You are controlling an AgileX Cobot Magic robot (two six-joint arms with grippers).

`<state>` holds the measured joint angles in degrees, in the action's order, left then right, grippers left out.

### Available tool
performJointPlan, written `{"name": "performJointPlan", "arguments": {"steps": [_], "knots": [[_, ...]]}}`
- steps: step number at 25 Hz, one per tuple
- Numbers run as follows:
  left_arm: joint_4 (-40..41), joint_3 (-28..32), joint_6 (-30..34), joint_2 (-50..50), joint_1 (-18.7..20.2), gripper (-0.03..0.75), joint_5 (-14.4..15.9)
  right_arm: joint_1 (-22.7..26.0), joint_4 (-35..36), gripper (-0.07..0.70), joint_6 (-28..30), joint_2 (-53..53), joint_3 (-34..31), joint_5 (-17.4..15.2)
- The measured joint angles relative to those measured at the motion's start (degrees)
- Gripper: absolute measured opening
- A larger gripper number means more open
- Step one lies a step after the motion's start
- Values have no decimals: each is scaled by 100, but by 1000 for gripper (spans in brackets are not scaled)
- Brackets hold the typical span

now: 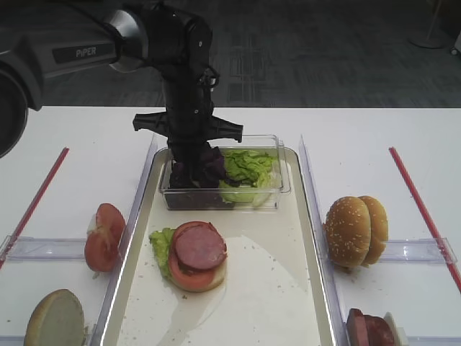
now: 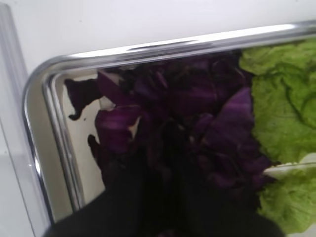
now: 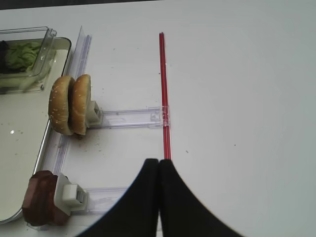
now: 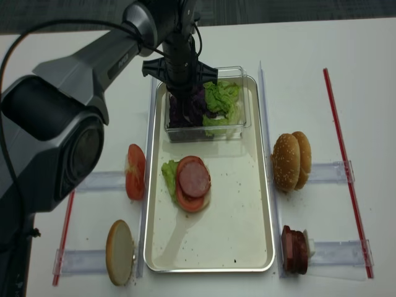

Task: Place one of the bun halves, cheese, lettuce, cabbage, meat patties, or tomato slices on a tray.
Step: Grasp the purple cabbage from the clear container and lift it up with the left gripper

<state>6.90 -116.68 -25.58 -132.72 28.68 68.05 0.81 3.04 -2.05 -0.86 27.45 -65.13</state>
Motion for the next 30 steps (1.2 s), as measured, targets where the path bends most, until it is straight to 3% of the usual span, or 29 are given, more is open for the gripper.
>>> {"name": "performJointPlan", "arguments": {"steps": [9,18,30], "knots": [[-7,-208,-1,410,0,44,223,0,0,36,0,0,0,0],[-184,-985,63,481,46,44,285,0,0,36,0,0,0,0],[-306,-1038,55,510,134,44,296,0,0,36,0,0,0,0]]}}
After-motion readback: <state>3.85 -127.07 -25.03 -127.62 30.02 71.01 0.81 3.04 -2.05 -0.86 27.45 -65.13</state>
